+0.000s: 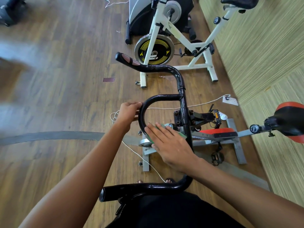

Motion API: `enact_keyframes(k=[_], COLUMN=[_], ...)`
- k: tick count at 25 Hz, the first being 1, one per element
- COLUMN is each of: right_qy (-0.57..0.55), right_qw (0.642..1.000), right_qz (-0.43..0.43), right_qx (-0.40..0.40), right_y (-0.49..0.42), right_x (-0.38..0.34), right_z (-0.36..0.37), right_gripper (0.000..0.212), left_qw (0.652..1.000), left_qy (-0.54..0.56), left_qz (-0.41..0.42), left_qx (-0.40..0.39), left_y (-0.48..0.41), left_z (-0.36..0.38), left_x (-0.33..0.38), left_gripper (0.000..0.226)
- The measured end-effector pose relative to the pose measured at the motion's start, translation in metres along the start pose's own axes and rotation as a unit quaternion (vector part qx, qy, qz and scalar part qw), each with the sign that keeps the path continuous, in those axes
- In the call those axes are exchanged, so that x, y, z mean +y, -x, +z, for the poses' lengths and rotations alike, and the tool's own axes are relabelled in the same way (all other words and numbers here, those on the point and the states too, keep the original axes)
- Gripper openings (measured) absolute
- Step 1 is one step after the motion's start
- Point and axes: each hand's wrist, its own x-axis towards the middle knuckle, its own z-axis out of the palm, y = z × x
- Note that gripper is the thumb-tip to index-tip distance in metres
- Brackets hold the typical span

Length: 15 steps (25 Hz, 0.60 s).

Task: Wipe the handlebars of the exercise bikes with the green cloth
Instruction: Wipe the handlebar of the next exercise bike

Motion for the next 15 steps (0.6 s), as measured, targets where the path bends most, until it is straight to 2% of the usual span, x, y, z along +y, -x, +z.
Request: enact_keyframes(k=[3, 10, 15], right_qy=[0.019, -0.025, -0.058], right_qw=[1.000, 0.997, 0.991], right_qz=[-0.003, 0.072, 0.119], right_qx=[0.001, 0.013, 0.014], right_y=[0.005, -0.023, -0.050], right_x=[-0.004, -0.036, -0.040], right_z=[0.003, 0.009, 0.001], right_gripper=[0.066, 0.065, 0.057], left_qw=[0.999, 0.992, 0.981], left_qy=[-0.001, 0.039, 0.074], left_qz=[-0.023, -0.095, -0.141], left_qx=[-0.032, -0.079, -0.107], left_y=[-0.003, -0.006, -0.012], left_z=[-0.006, -0.018, -0.022], left_x=[0.004, 0.014, 0.016], left_gripper=[0.021, 0.018, 0.037])
